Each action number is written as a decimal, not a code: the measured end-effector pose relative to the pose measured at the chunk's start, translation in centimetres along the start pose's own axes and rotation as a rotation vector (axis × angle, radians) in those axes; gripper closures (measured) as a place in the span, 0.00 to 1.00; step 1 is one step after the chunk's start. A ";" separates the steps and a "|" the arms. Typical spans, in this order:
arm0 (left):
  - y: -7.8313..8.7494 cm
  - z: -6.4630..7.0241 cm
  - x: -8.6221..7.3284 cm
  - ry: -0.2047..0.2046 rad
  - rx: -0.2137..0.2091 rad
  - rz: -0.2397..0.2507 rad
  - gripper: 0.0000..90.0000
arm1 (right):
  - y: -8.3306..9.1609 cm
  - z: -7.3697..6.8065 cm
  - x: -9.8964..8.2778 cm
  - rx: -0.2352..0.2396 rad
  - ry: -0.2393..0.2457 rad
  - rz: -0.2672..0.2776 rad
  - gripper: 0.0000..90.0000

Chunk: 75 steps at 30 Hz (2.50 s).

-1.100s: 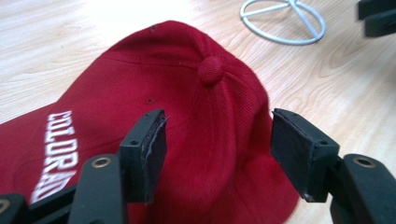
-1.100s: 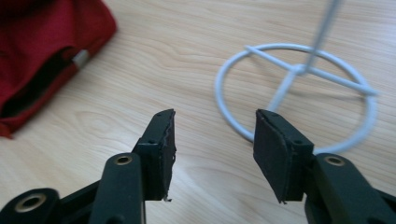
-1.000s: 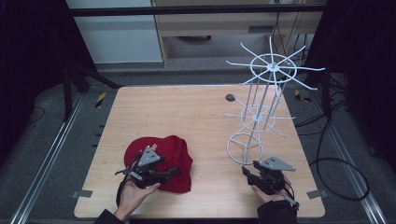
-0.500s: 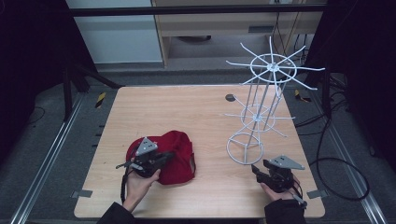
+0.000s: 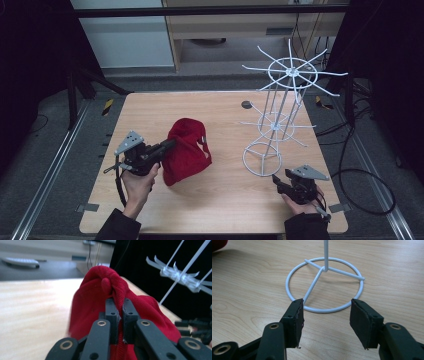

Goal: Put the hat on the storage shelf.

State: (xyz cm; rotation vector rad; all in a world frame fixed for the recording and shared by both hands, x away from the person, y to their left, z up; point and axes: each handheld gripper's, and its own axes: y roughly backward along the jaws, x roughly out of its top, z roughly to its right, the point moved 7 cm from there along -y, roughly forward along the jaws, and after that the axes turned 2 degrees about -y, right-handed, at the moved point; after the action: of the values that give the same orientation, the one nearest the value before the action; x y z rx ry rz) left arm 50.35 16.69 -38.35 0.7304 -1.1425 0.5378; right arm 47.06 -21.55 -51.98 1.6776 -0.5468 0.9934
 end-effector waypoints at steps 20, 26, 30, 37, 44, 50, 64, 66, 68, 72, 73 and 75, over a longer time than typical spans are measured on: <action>0.5 3.9 7.8 0.012 -0.079 0.202 0.95 | -0.1 0.2 -0.1 -0.001 0.003 -0.004 0.50; 0.9 5.1 10.6 0.007 -0.102 0.263 0.95 | -0.2 0.2 0.0 -0.006 0.012 0.001 0.50; 1.2 5.7 12.6 0.003 -0.116 0.305 0.95 | -0.2 0.2 0.0 -0.002 0.005 -0.002 0.50; 2.1 7.3 15.9 -0.001 -0.143 0.391 0.95 | -0.2 0.2 -0.1 0.001 0.007 -0.004 0.50; 2.3 8.9 18.2 -0.001 -0.173 0.440 0.95 | -0.3 0.2 -0.1 0.001 0.005 -0.006 0.50; 1.5 9.4 19.7 0.019 -0.181 0.467 0.95 | -0.3 0.2 -0.1 0.002 0.009 -0.004 0.50; -1.5 10.9 20.8 0.023 -0.201 0.456 0.95 | -0.3 0.2 -0.1 0.010 0.005 -0.004 0.50; -2.0 10.9 20.3 0.023 -0.201 0.443 0.95 | -0.3 0.2 -0.1 0.011 0.006 -0.004 0.50; -2.3 10.7 19.9 0.025 -0.199 0.433 0.95 | -0.4 0.2 -0.1 0.011 0.008 -0.006 0.50; -2.8 10.0 18.8 0.047 -0.204 0.409 0.95 | -0.4 0.1 -0.1 0.017 0.006 -0.005 0.50; -2.8 9.8 18.5 0.050 -0.208 0.404 0.95 | -0.4 0.1 -0.1 0.016 0.006 -0.004 0.50; -2.9 9.5 17.6 0.052 -0.208 0.387 0.94 | -0.4 0.1 -0.1 0.016 0.006 -0.004 0.50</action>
State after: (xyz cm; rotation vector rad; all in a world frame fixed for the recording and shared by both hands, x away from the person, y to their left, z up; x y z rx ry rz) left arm 52.47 7.95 -20.26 0.3129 -1.2771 0.7439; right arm 47.32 -21.55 -52.30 1.6883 -0.5324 1.0023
